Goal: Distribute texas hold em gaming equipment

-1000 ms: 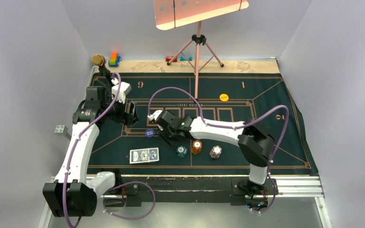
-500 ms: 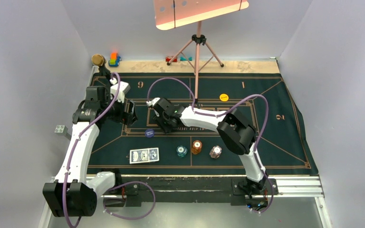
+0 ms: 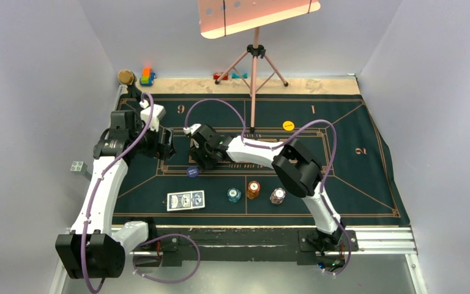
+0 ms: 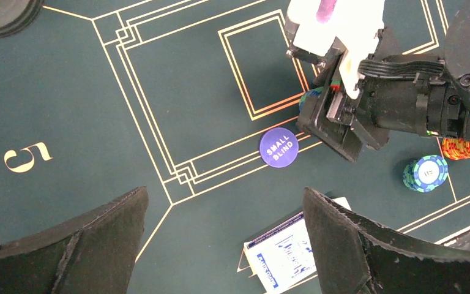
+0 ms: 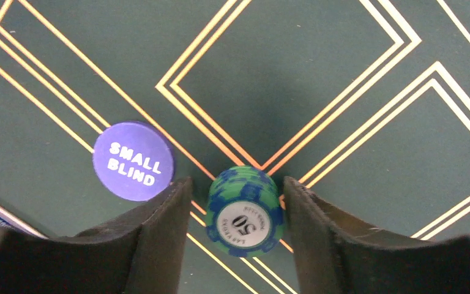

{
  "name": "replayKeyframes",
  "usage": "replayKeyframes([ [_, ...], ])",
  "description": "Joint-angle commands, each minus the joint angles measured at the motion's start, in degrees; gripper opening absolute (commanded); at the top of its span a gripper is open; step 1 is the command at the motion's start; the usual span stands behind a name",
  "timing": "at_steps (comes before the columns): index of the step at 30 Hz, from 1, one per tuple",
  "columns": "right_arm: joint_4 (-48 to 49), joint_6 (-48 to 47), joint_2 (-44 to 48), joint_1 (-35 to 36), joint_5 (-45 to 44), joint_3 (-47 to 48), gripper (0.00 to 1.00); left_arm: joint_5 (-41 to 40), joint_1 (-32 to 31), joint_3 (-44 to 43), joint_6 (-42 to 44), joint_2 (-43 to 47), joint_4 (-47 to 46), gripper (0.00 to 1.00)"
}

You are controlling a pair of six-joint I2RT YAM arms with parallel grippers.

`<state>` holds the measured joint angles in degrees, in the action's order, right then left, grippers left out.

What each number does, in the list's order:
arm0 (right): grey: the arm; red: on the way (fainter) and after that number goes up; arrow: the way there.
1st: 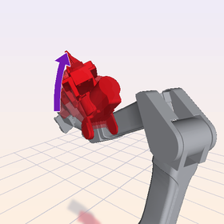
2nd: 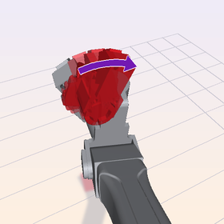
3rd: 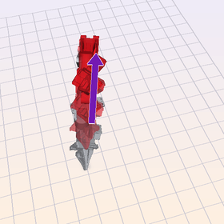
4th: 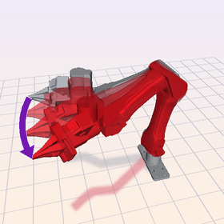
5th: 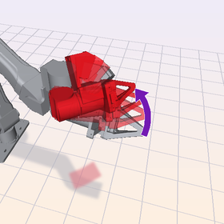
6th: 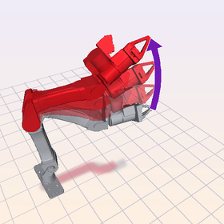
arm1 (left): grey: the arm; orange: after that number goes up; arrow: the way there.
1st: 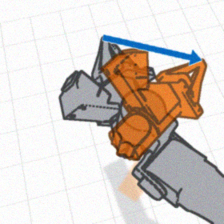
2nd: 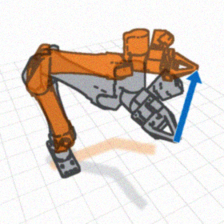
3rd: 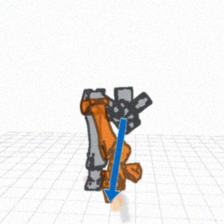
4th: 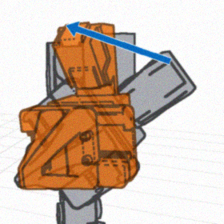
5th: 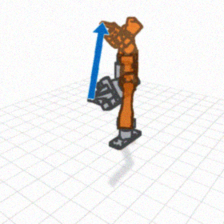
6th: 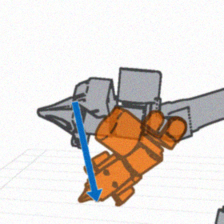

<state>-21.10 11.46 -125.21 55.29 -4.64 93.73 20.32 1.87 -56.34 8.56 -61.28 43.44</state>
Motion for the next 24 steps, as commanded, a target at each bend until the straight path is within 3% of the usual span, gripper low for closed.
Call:
replayKeyframes([
  [1, 1.0, 0.9, -0.4, 0.2, 0.7, 1.9, 0.69, 0.6, 0.5, 0.5, -0.2, -0.1, -2.1, 1.0],
  [4, 0.5, 0.6, 0.0, 0.0, -0.1, 2.1, 0.78, 0.9, 0.5, 0.6, 0.0, 0.0, -2.1, 1.0],
  [11, -2.6, -0.9, 7.1, -0.2, -3.2, 0.9, 0.84, 0.9, 0.5, 0.6, 0.1, 0.3, -2.1, 1.0],
  [19, -6.2, -1.0, 20.8, 0.6, -2.4, -13.6, 0.93, 0.9, 0.5, 0.5, 0.5, 0.7, -2.0, 1.0],
  [24, -8.2, -1.6, 23.9, 2.6, -0.5, -20.5, 0.98, 1.3, 0.5, 0.4, 0.6, 0.8, -1.8, 1.0],
])
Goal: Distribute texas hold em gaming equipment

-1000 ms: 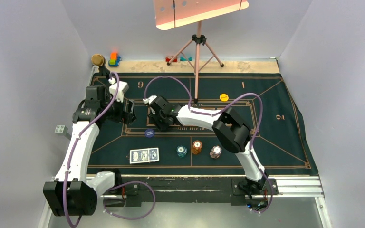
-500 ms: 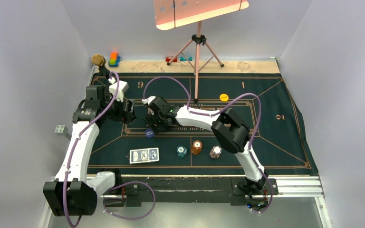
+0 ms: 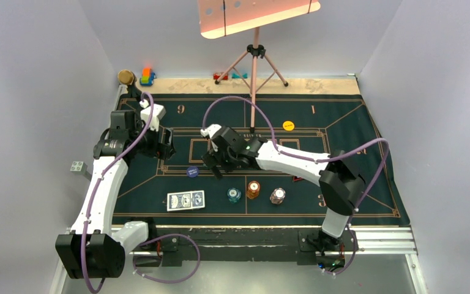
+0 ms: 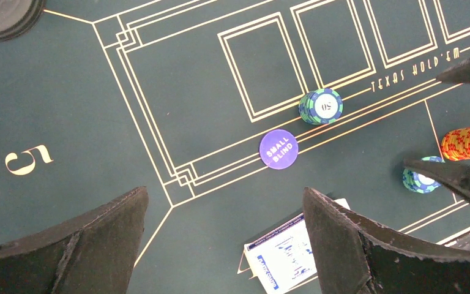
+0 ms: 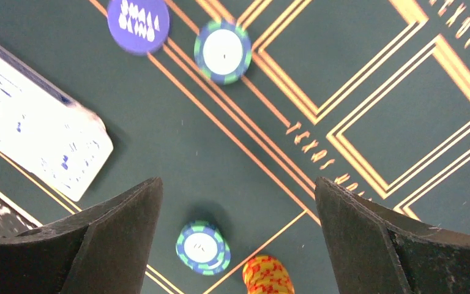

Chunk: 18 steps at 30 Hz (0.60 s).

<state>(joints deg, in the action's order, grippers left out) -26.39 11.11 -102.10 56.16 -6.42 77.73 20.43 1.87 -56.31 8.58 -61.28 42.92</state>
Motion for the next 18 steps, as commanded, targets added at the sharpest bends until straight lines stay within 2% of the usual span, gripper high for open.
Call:
replayKeyframes([
  [1, -3.1, -1.4, 1.1, 2.1, 1.6, -5.4, 0.98, 1.2, 0.5, 0.4, 0.5, 0.8, -1.2, 1.0],
  [18, -5.3, -5.2, -1.7, 3.9, 8.7, -7.9, 0.98, 1.5, 0.5, 0.2, 1.1, 1.1, -0.8, 1.0],
])
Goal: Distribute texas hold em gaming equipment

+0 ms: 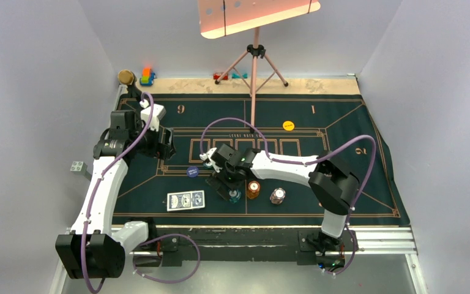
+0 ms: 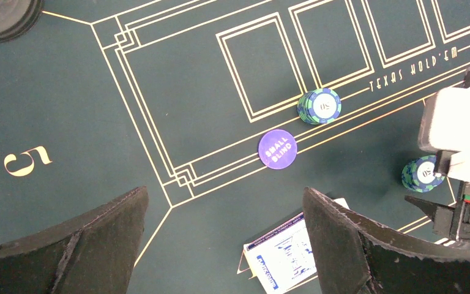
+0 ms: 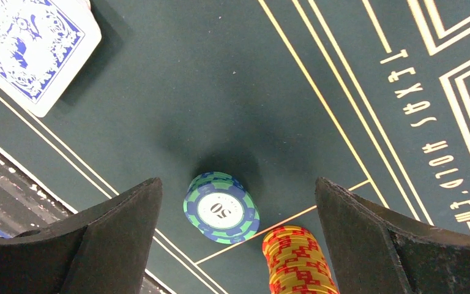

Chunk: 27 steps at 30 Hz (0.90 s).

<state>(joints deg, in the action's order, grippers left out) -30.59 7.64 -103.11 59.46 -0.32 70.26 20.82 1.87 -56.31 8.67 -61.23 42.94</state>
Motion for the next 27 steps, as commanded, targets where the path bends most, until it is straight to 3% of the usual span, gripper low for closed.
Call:
replayKeyframes([
  [1, -1.3, -1.9, -0.8, 0.6, 2.7, -0.5, 0.98, 1.2, 0.5, 0.2, 1.0, 1.1, -0.8, 1.0],
  [17, -1.6, -2.1, -0.9, 1.3, 2.5, -2.6, 0.76, 1.5, 0.5, 0.1, 1.1, 1.2, -0.7, 1.0],
  [22, -1.3, -1.8, -0.4, 1.3, 1.7, -2.5, 0.63, 1.5, 0.4, 0.1, 1.2, 1.2, -0.7, 1.0],
  [27, -1.6, -1.8, 0.6, 1.4, 1.2, -1.7, 0.59, 1.8, 0.5, 0.1, 1.1, 1.3, -0.6, 1.0],
])
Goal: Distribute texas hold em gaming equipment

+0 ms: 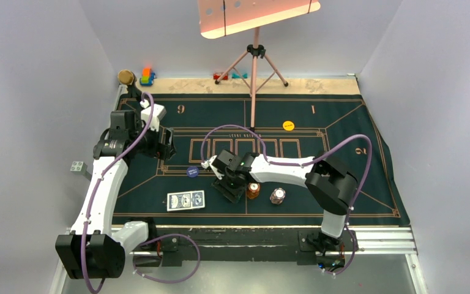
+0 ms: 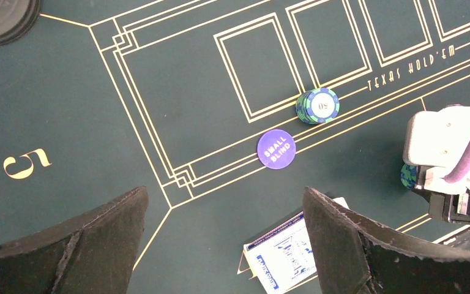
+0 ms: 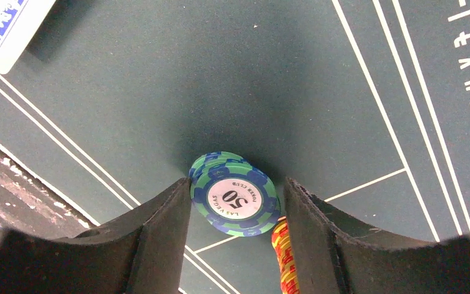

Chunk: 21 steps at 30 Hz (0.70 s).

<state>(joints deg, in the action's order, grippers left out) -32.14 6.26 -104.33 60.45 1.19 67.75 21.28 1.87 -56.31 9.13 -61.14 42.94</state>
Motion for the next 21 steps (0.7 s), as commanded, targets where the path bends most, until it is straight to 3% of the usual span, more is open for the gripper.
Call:
replayKeyframes([
  [1, -0.3, -0.5, 2.0, 0.4, -0.4, 1.1, 0.58, 1.4, 0.5, 0.1, 0.7, 1.2, -0.5, 1.0],
  [15, -2.1, 0.0, 4.1, 1.2, -0.6, 3.3, 0.54, 1.7, 0.5, 0.2, 0.9, 1.1, -0.4, 1.0],
  [21, -2.4, 0.0, 3.9, 1.2, -1.0, 3.4, 0.45, 1.7, 0.5, 0.2, 1.0, 1.2, -0.2, 1.0],
])
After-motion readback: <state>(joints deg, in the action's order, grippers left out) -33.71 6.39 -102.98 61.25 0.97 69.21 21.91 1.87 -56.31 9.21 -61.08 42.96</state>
